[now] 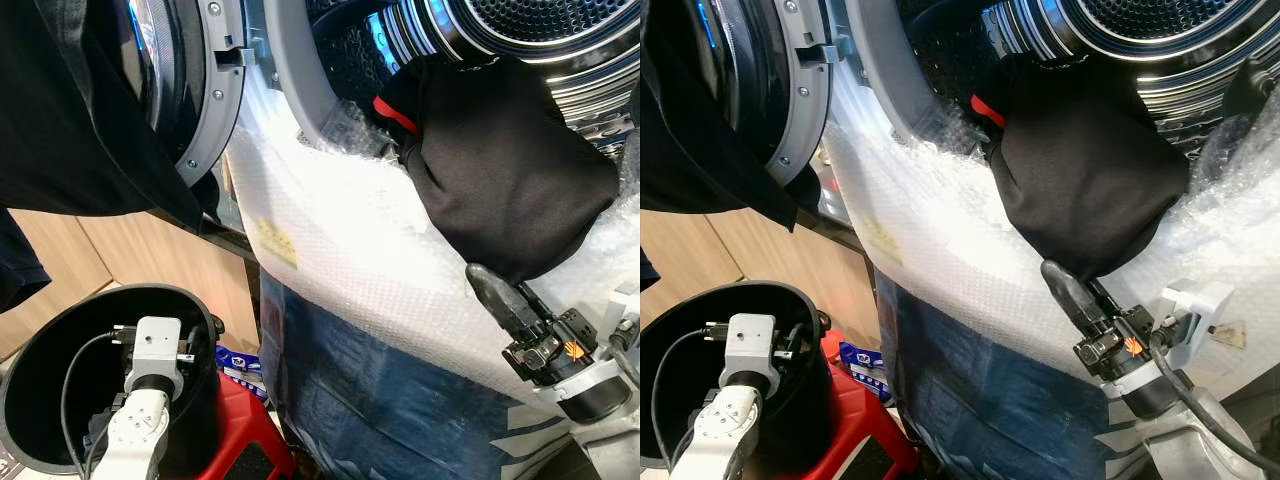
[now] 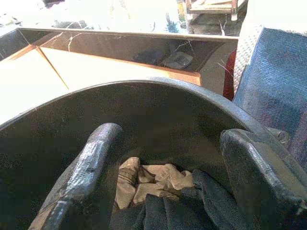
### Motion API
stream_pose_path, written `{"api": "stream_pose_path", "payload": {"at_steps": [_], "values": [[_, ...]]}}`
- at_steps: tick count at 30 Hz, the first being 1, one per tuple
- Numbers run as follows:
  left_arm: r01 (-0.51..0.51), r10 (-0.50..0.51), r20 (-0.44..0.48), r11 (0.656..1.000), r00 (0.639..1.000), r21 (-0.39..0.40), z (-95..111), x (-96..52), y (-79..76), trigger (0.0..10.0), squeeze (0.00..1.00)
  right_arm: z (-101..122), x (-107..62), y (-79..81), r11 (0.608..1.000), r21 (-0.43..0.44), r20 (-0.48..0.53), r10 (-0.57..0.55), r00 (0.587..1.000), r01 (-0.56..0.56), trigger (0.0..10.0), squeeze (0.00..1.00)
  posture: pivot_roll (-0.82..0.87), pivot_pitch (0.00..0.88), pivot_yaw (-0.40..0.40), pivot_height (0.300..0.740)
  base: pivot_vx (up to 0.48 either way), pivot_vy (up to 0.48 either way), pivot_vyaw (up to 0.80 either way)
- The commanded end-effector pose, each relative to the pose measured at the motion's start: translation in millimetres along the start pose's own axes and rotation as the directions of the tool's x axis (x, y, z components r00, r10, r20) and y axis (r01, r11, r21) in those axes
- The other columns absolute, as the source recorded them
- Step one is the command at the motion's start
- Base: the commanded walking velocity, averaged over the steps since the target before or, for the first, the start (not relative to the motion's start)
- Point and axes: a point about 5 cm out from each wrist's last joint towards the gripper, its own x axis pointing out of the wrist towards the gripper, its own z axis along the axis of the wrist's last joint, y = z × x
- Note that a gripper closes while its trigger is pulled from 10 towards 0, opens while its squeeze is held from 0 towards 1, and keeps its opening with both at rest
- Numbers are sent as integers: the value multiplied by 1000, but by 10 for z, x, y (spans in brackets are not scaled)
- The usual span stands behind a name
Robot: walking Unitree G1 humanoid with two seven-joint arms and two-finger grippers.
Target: Clothes washing
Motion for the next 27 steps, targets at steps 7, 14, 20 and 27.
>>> {"api": "stream_pose_path", "payload": {"at_steps": [7,14,20,27], "values": [[8,-8,-4,1000,1000,-1,-40,-29,-1,10000,0,57,38,33,1000,-21,19,22,1000,-22,0,0,96,28,3,740,0,0,0],[20,-20,3,1000,1000,1,-27,-19,-24,10000,0,345,189,254,966,-152,41,215,976,-207,0,0,103,9,2,740,0,0,0],[25,-26,9,1000,1000,5,-20,-14,-28,10000,0,683,503,253,881,-395,7,286,958,-260,0,0,105,0,-1,740,0,0,0],[12,-12,30,1000,999,4,19,10,-6,10000,0,759,1176,337,824,-430,54,431,901,-369,0,0,146,0,-7,740,0,0,0]]}}
